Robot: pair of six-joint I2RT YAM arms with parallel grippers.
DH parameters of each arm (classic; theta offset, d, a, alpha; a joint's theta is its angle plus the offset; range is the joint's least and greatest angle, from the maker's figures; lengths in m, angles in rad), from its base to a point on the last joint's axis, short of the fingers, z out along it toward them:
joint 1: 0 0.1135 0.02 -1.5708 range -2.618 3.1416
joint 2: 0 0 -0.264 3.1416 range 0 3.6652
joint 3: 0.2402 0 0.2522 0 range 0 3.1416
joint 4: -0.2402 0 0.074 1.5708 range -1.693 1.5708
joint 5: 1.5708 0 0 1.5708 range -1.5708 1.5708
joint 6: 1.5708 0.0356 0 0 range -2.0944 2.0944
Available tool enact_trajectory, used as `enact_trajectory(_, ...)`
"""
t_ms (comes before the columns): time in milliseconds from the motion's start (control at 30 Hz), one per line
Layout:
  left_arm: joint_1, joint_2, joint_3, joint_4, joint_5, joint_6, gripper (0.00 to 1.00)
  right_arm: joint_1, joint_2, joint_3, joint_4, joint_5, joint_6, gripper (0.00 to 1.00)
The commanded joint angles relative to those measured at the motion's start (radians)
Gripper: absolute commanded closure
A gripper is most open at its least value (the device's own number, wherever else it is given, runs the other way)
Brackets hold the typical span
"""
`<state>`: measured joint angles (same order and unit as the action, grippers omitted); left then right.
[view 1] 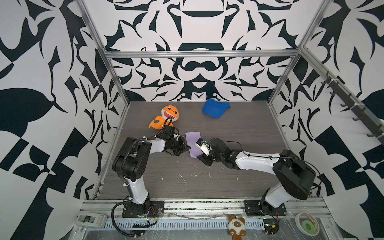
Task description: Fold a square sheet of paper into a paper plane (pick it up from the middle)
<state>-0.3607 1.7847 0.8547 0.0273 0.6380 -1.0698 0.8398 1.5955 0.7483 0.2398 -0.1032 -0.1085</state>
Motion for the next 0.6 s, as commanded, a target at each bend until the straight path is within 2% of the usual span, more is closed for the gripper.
enact_trajectory(0,-0.004,-0.030,0.024,-0.044,-0.020,-0.052,0.96,0.041,0.031,-0.001,0.124,0.106,-0.157,0.47)
enact_trajectory(300,-0.004,-0.025,0.035,-0.050,-0.018,-0.082,0.96,0.099,0.142,0.010,0.266,0.176,-0.283,0.49)
enact_trajectory(567,-0.004,-0.024,0.032,-0.053,-0.018,-0.083,0.95,0.105,0.155,0.006,0.346,0.205,-0.280,0.62)
